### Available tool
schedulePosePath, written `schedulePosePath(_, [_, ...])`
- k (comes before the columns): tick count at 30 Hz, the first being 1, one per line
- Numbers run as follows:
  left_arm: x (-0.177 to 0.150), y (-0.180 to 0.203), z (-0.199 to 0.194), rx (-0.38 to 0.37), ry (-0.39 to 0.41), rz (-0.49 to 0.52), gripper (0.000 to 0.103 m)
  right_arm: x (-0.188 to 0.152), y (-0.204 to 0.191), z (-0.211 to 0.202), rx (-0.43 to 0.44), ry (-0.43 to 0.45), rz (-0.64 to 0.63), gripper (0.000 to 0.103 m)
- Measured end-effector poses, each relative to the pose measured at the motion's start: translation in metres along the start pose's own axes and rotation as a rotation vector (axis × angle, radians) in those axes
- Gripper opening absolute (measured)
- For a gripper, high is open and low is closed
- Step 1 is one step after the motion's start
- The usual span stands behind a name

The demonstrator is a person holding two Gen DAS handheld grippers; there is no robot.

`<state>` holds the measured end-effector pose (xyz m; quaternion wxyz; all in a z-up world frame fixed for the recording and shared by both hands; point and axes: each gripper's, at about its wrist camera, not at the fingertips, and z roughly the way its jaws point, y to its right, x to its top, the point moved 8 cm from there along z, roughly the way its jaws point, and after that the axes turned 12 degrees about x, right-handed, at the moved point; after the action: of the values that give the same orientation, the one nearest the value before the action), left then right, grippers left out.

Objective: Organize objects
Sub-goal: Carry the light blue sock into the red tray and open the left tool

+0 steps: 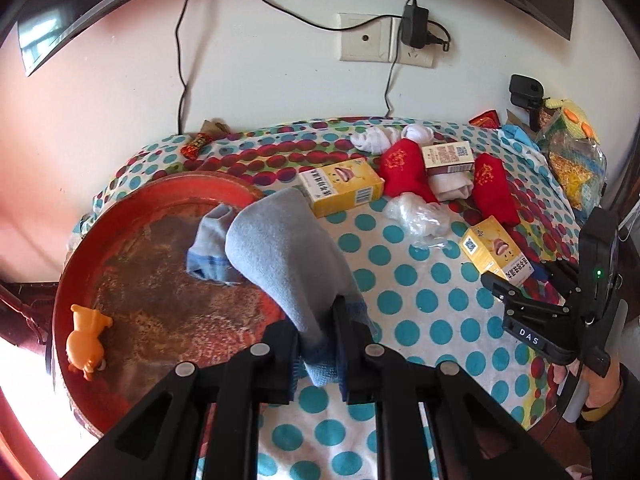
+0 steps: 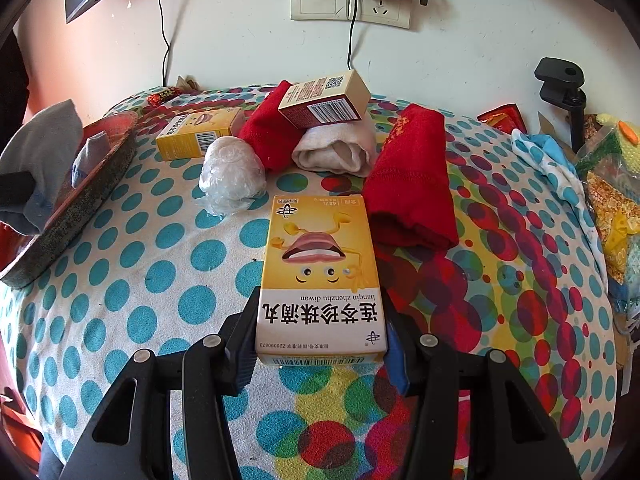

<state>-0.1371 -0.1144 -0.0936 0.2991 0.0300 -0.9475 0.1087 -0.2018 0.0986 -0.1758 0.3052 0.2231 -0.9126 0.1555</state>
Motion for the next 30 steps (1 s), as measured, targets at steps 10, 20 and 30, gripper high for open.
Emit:
schedulePosePath(10, [-0.023,-0.105,0.007,0.126,-0.038,-0.100,0.014,-0.001,0.000,0.000,-0.003,0.002,0.002,0.049])
schedulePosePath(20, [-0.022,-0.202,0.047,0.198,-0.096,-0.162,0.014,-0.001,0.001,-0.001,-0.006,0.003,0.002,0.049])
schedulePosePath(30, [-0.005,-0.252,0.099,0.250,-0.160,-0.124,0.014,-0.001,0.001,-0.001,-0.007,0.004,0.002,0.049])
